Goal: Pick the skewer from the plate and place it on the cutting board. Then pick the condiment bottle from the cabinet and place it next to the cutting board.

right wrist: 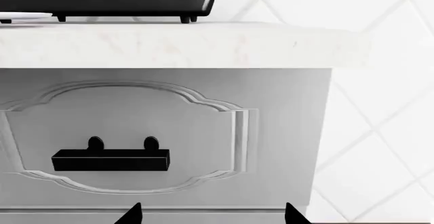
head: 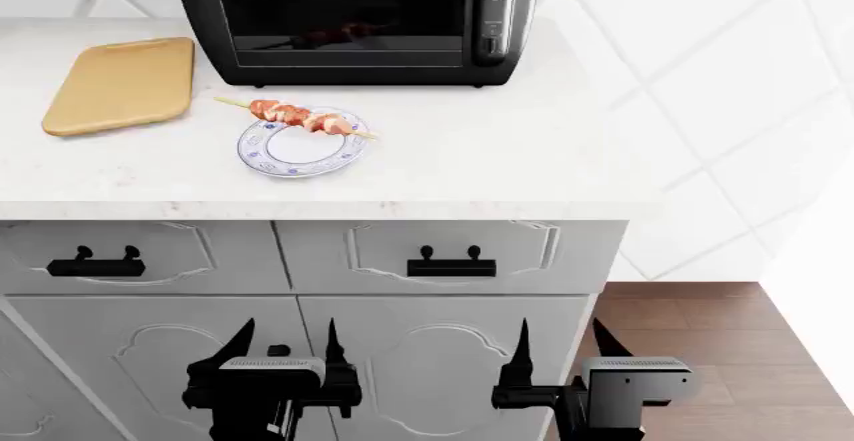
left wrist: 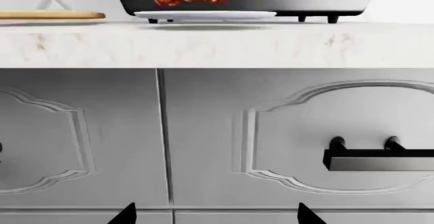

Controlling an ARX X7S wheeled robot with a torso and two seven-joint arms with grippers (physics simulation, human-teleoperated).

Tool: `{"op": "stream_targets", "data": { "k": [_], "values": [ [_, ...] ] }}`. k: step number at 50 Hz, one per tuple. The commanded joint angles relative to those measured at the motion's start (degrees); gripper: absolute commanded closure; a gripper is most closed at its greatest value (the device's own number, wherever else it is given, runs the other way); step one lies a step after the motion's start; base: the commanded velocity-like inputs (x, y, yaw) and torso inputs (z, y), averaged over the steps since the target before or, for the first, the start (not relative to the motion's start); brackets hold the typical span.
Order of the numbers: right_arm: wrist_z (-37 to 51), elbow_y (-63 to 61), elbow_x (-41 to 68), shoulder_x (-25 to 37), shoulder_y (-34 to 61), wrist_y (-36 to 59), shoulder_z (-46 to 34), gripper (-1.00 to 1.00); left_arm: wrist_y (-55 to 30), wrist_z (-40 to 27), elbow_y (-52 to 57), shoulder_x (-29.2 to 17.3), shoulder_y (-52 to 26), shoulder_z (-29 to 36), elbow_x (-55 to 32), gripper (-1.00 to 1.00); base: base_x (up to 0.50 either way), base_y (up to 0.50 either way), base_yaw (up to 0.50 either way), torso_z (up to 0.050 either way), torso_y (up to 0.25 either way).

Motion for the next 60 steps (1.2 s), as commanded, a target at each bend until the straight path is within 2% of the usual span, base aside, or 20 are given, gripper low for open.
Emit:
{"op": "stream_targets", "data": {
  "k": [1,12,49,54,57,60],
  "values": [
    [1.2,-0.2,0.3,1.0,-0.1,-0.4,-1.3,-1.0,0.0,-1.0,0.0,-0.9,-0.1,1.0,-0.9,-1.0,0.0,0.0,0.0,0.0,0.0],
    [2.1,-1.2,1.4,3.0,0.2,-0.2,-3.9,-1.0,0.0,-1.9,0.8,-2.8,-0.4,3.0,-3.9,-1.0,0.0,0.0,0.0,0.0,0.0],
    [3.7,-3.9,5.5,5.4,0.7,2.7,-7.6,-1.0,1.9,-4.8,0.7,-5.7,-0.7,6.0,-6.6,-1.0,0.02,0.5,0.0,0.0,0.0],
    [3.4,-5.7,4.5,6.8,0.5,3.6,-9.0,-1.0,4.8,-5.7,1.2,-5.9,-0.4,6.5,-5.7,-1.0,0.0,0.0,0.0,0.0,0.0],
    [3.4,-8.7,4.2,7.8,0.7,6.7,-9.3,-1.0,0.6,-5.2,4.3,-6.9,-1.1,6.7,-6.8,-1.0,0.0,0.0,0.0,0.0,0.0],
    [3.9,-10.5,4.0,8.5,1.2,7.6,-9.0,-1.0,0.5,-2.8,6.5,-9.0,-2.3,7.9,-6.7,-1.0,0.0,0.0,0.0,0.0,0.0]
  ]
}}
